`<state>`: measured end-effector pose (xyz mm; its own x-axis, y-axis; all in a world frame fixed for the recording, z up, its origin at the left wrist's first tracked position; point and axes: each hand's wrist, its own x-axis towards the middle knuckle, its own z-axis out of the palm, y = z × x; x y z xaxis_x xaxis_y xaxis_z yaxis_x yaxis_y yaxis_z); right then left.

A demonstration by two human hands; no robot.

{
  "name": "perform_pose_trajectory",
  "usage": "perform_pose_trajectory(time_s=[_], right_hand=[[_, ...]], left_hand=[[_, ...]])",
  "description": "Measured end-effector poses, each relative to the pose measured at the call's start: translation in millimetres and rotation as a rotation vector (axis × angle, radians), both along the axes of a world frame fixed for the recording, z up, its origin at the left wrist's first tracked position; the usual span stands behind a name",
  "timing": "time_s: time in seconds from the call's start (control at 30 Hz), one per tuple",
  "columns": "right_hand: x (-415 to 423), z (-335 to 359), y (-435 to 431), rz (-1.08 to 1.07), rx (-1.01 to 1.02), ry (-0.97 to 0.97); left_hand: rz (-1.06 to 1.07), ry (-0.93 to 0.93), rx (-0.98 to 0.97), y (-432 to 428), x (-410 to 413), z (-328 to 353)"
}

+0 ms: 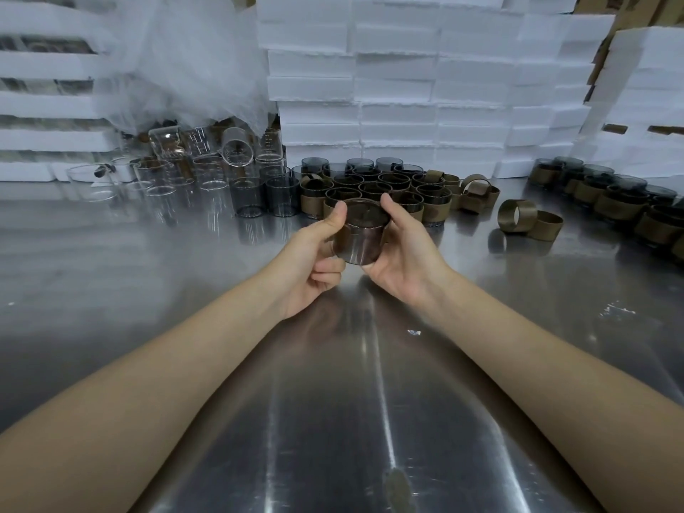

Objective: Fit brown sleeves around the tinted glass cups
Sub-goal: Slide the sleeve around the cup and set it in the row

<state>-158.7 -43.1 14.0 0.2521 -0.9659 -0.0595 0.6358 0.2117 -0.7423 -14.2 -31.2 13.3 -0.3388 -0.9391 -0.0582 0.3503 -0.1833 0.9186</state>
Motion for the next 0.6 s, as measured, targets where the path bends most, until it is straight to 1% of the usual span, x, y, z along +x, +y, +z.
perform_pose_trajectory(time_s=[0.1,0.17,0.33,0.6], right_hand=[[1.9,1.0,-1.9,-0.03,0.088,-0.083],[1.6,2.9,-3.0,-0.04,0.107,-0.127],[-2.0,6.8,-4.1,-0.052,0.102,-0.134],[1.0,7.2,-2.2,-0.064,0.149,-0.197]], left_hand=[[-0.015,0.048,0.071,-1.0,-0.1,0.9],[-0.021,0.069,0.093,-1.9,-0.3,1.0],[-0.037,0.093,0.105,-2.0,-2.8,1.5],[-0.008,0.056,0.116,-0.4,-3.8,3.0]])
